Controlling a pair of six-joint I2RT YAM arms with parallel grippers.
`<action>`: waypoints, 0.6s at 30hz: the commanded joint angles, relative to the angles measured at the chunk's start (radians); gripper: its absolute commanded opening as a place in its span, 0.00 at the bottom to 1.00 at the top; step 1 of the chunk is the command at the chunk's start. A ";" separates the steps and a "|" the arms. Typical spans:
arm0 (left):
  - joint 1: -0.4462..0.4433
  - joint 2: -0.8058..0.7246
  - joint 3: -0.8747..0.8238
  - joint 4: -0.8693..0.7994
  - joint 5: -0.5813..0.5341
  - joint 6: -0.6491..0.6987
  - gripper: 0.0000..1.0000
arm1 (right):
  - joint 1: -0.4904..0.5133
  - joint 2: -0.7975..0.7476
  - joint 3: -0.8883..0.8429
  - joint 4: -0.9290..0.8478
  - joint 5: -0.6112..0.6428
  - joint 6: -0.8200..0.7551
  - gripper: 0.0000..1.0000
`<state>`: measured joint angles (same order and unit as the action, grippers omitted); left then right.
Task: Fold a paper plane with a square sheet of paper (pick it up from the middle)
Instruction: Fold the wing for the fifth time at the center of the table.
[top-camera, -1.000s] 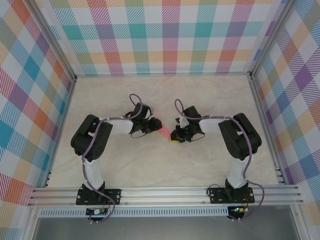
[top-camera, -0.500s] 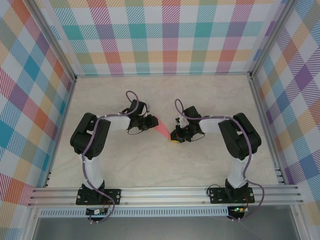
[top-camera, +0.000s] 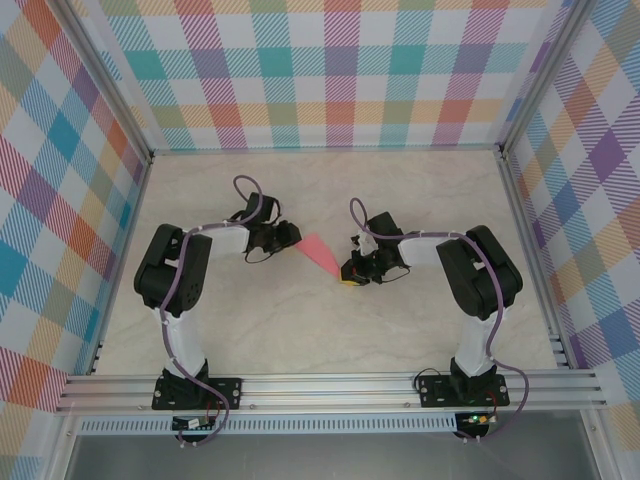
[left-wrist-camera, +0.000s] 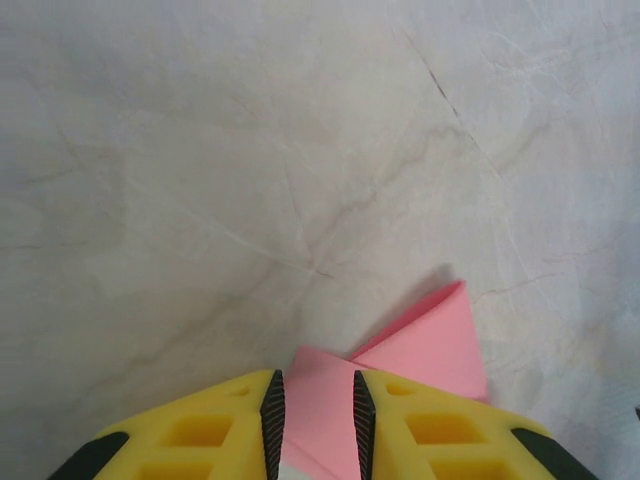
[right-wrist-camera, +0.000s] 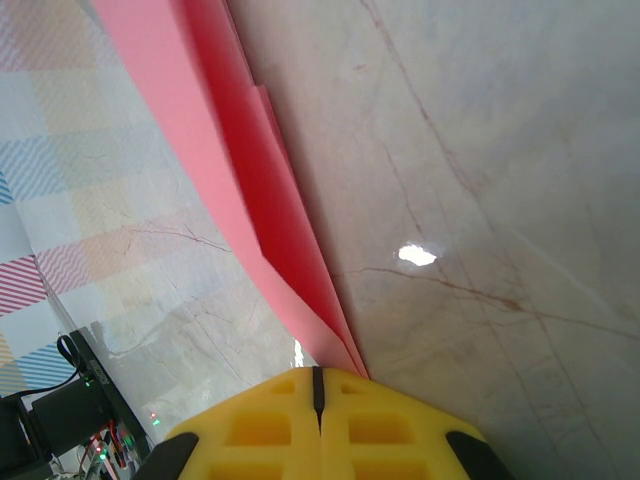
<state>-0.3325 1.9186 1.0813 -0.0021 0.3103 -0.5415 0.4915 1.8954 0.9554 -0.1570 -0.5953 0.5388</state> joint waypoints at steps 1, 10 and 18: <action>0.016 -0.128 -0.039 -0.029 -0.070 0.010 0.28 | -0.002 0.083 -0.064 -0.130 0.155 -0.002 0.04; -0.178 -0.287 -0.159 0.032 -0.090 -0.048 0.28 | -0.002 0.087 -0.065 -0.128 0.154 0.001 0.04; -0.315 -0.148 -0.148 0.146 0.010 -0.141 0.18 | -0.002 0.096 -0.064 -0.127 0.155 0.002 0.03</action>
<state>-0.6250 1.7275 0.9314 0.0933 0.2798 -0.6388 0.4896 1.8973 0.9546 -0.1535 -0.6006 0.5388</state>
